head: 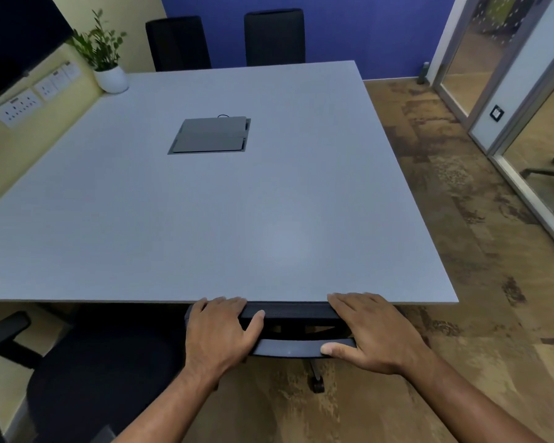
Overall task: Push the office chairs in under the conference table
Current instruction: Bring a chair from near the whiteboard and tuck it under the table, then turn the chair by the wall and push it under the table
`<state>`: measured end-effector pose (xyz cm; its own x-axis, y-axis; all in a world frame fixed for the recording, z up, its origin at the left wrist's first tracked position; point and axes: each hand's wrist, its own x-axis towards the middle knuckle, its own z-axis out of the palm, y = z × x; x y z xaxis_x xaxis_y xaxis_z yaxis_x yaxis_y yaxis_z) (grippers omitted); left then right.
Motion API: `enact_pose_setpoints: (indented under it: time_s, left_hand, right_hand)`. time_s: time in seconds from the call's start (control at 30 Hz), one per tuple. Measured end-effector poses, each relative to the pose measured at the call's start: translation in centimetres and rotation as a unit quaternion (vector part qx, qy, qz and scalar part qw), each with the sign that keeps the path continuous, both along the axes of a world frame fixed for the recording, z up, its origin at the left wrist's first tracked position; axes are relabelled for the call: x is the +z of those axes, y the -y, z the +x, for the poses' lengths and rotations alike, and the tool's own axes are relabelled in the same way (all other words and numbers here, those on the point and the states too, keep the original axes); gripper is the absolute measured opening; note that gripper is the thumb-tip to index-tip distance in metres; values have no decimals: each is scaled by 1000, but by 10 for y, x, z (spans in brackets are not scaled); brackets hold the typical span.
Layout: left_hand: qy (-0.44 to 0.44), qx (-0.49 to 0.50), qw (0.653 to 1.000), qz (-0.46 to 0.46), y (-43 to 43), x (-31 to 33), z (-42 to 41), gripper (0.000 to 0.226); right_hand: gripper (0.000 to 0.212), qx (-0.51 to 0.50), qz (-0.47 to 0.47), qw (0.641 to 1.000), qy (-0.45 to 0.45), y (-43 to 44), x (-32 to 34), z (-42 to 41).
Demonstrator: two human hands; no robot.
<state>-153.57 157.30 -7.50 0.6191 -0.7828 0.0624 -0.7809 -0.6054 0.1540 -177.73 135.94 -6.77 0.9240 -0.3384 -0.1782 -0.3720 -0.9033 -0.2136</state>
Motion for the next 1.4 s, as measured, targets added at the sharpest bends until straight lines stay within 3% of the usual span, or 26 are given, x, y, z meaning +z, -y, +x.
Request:
enact_pose_setpoints:
  time_s: [0.2,0.63,0.93,1.27,1.4]
  left_hand:
    - [-12,5,1000,23,-2,-4,1,85]
    - [-50,9,998,22,-6,-4,5,106]
    - [9,-43,999,-17,-47,10,86,99]
    - [52,7,999,10,-156,39,224,99]
    - [78,51,995,23,-219,45,277,98]
  right_hand:
    - [109,-8,-19,1000,12,0,-7,0]
    - [111,-130,0,989,64,-22,-2,32]
    - [109,-128,-24,987,96,-68,15,130]
    - [99,-76,-66,987,128,-137,40,285]
    - [106,-28,-66,987,141,-186,36,351]
